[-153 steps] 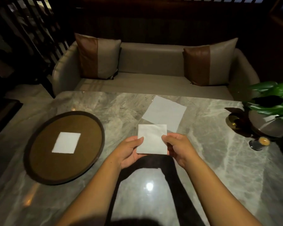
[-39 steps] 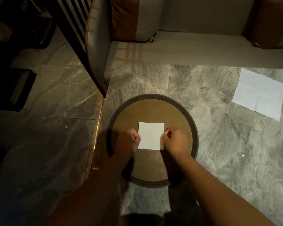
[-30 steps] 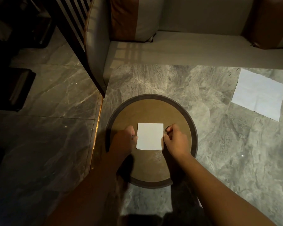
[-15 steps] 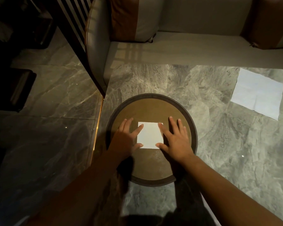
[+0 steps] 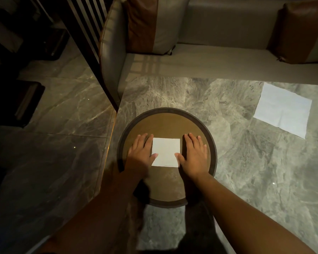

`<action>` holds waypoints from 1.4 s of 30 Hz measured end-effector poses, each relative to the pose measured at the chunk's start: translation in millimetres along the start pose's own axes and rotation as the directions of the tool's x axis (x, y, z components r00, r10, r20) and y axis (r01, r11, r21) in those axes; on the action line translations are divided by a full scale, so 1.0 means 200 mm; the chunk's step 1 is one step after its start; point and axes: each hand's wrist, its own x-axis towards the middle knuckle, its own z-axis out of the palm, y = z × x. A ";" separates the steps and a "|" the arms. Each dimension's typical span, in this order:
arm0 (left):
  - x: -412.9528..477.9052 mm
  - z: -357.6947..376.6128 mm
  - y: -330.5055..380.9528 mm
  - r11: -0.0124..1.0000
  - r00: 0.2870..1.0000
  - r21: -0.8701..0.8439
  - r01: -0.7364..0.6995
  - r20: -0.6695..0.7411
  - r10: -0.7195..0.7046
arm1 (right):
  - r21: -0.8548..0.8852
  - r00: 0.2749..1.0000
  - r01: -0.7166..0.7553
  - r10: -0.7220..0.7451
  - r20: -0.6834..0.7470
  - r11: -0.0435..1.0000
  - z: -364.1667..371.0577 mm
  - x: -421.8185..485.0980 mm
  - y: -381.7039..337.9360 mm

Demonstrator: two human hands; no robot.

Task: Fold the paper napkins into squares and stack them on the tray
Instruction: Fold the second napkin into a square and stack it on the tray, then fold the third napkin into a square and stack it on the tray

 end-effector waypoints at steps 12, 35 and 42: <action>0.05 -0.08 0.32 0.995 1.000 -0.102 0.008 0.000 -0.008 | 0.384 0.957 -0.008 -0.104 0.271 0.923 -0.37 -0.01 0.19; -0.07 0.26 2.04 0.994 0.989 -0.107 0.008 0.150 0.008 | 0.065 0.955 0.111 -0.125 0.270 0.992 -1.05 -0.15 1.76; -0.07 0.33 2.18 0.998 0.986 -0.060 -0.013 0.163 0.022 | 0.075 0.960 0.099 -0.115 0.257 0.992 -1.12 -0.16 1.96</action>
